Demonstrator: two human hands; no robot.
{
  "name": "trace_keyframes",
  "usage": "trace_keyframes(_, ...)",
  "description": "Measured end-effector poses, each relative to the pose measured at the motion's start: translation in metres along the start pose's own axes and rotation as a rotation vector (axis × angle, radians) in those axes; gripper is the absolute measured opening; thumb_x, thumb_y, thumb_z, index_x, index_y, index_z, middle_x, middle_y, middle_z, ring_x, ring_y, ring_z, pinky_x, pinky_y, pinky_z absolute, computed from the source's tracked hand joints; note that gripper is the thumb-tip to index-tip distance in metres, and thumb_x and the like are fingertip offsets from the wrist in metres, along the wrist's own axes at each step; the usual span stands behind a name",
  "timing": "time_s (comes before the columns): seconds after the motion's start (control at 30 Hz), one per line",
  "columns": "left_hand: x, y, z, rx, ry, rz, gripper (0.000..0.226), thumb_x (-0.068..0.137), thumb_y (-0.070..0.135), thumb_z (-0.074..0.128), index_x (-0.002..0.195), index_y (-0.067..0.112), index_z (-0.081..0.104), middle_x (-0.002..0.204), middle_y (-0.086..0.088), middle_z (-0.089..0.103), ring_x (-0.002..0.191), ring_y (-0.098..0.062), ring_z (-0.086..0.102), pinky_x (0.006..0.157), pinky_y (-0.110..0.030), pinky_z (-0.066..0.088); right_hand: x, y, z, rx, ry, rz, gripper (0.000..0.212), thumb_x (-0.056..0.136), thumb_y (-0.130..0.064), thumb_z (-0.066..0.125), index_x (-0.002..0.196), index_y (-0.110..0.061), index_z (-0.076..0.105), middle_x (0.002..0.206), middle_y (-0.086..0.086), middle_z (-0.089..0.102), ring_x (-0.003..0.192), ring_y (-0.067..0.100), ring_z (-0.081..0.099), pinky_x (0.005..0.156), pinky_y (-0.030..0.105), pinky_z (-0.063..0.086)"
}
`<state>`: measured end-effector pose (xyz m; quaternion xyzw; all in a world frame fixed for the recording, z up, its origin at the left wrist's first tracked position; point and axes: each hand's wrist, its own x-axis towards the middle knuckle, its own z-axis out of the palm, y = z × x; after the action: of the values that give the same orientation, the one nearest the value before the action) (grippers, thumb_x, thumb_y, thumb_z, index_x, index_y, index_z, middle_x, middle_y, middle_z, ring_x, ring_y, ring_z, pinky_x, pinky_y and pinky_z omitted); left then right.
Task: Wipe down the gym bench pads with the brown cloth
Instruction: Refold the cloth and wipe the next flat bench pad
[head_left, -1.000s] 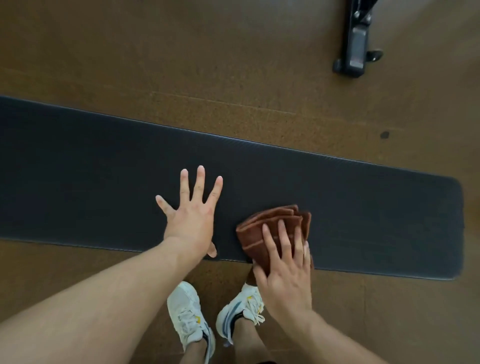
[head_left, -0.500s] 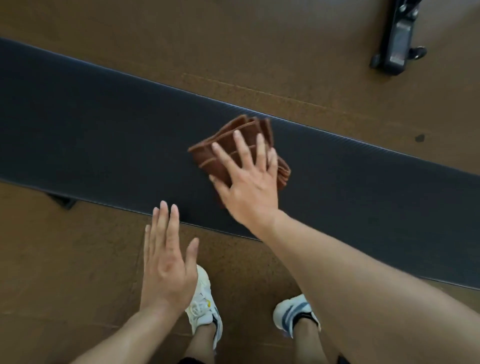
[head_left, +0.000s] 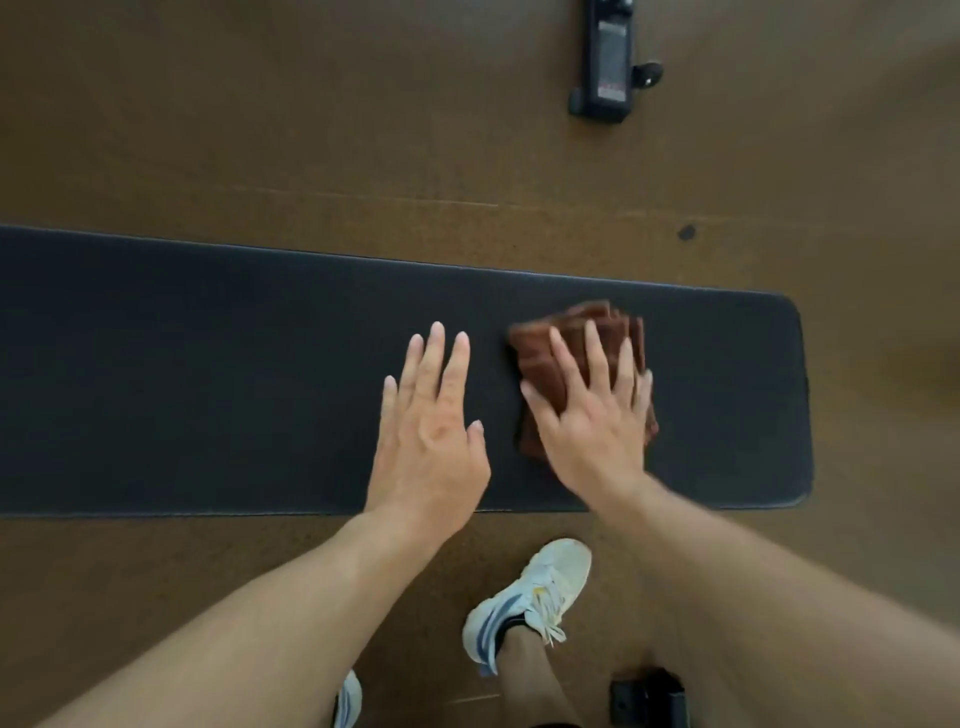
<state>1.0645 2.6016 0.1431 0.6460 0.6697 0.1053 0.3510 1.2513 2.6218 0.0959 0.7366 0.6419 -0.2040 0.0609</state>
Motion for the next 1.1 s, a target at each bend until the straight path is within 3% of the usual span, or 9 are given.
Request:
trace_keyframes(0.1, 0.005, 0.016, 0.029, 0.039, -0.025, -0.045, 0.08, 0.104, 0.021, 0.045, 0.163, 0.027, -0.009, 0.171, 0.009, -0.017, 0.155, -0.009, -0.022, 0.129, -0.046, -0.005, 0.087, -0.03, -0.024, 0.091, -0.004, -0.023, 0.065, 0.102, -0.073, 0.024, 0.163, -0.052, 0.009, 0.177, -0.009, -0.001, 0.162, 0.029, -0.013, 0.127, 0.06, -0.01)
trace_keyframes(0.17, 0.004, 0.016, 0.04, 0.029, -0.009, -0.138, 0.077, 0.105, 0.02, 0.043, 0.163, 0.027, -0.008, 0.171, 0.009, -0.014, 0.154, -0.009, -0.023, 0.128, -0.049, -0.008, 0.09, -0.034, -0.02, 0.087, 0.006, -0.16, 0.061, 0.104, -0.068, 0.029, 0.162, -0.051, 0.016, 0.177, -0.007, 0.005, 0.162, 0.03, -0.009, 0.128, 0.06, -0.007)
trace_keyframes(0.27, -0.005, 0.011, 0.045, 0.077, 0.033, -0.169, 0.076, 0.104, 0.017, 0.041, 0.163, 0.025, -0.005, 0.172, 0.007, -0.011, 0.154, -0.008, -0.024, 0.126, -0.049, -0.012, 0.011, 0.0, 0.008, 0.057, 0.123, -0.333, 0.059, 0.105, -0.059, 0.041, 0.162, -0.048, 0.029, 0.176, -0.006, 0.015, 0.163, 0.029, 0.0, 0.129, 0.059, 0.005)
trace_keyframes(0.43, -0.004, 0.032, 0.052, 0.136, -0.027, -0.088, 0.072, 0.105, 0.017, 0.037, 0.163, 0.026, -0.003, 0.171, 0.009, -0.013, 0.153, -0.007, -0.025, 0.127, -0.051, -0.009, -0.119, 0.076, 0.04, -0.019, 0.009, -0.364, 0.063, 0.104, -0.053, 0.047, 0.163, -0.045, 0.028, 0.175, -0.008, 0.015, 0.164, 0.027, 0.002, 0.125, 0.062, 0.019)
trace_keyframes(0.63, 0.025, 0.077, 0.066, 0.07, 0.014, -0.115, 0.068, 0.107, 0.023, 0.038, 0.164, 0.026, 0.0, 0.171, 0.011, -0.011, 0.154, -0.007, -0.022, 0.126, -0.054, -0.011, 0.039, 0.048, -0.019, 0.16, 0.082, -0.191, 0.056, 0.107, -0.056, 0.037, 0.162, -0.046, 0.027, 0.176, -0.009, 0.011, 0.163, 0.028, -0.007, 0.129, 0.055, -0.012)
trace_keyframes(0.73, 0.041, 0.099, 0.071, 0.134, -0.024, -0.076, 0.074, 0.106, 0.022, 0.045, 0.164, 0.025, 0.0, 0.171, 0.01, -0.013, 0.155, -0.009, -0.021, 0.126, -0.054, -0.009, 0.087, 0.07, -0.038, 0.16, 0.061, -0.097, 0.057, 0.108, -0.058, 0.031, 0.163, -0.047, 0.022, 0.177, -0.011, 0.006, 0.162, 0.025, -0.011, 0.129, 0.054, -0.011)
trace_keyframes(0.87, 0.057, 0.122, 0.076, 0.2, -0.145, 0.019, 0.081, 0.102, 0.013, 0.05, 0.164, 0.026, -0.001, 0.171, 0.009, -0.016, 0.155, -0.012, -0.022, 0.126, -0.058, -0.003, -0.016, 0.113, -0.011, 0.231, 0.153, 0.022, 0.059, 0.106, -0.054, 0.036, 0.164, -0.042, 0.024, 0.176, -0.009, 0.008, 0.163, 0.024, -0.01, 0.131, 0.055, -0.001)
trace_keyframes(0.97, 0.065, 0.141, 0.085, 0.246, -0.244, -0.003, 0.081, 0.102, 0.015, 0.051, 0.164, 0.026, 0.0, 0.17, 0.007, -0.02, 0.155, -0.016, -0.023, 0.125, -0.062, 0.004, -0.104, 0.138, 0.014, 0.24, 0.022, 0.095, 0.061, 0.105, -0.057, 0.031, 0.164, -0.05, 0.015, 0.176, -0.015, 0.001, 0.162, 0.02, -0.016, 0.131, 0.057, 0.005)
trace_keyframes(1.1, 0.085, 0.164, 0.096, 0.354, -0.319, 0.043, 0.092, 0.097, 0.014, 0.06, 0.163, 0.027, -0.003, 0.169, 0.004, -0.022, 0.155, -0.022, -0.024, 0.122, -0.066, 0.007, -0.078, 0.158, 0.004, 0.205, -0.012, 0.084, 0.059, 0.106, -0.06, 0.027, 0.163, -0.048, 0.021, 0.176, -0.013, 0.006, 0.162, 0.021, -0.016, 0.13, 0.053, -0.006)
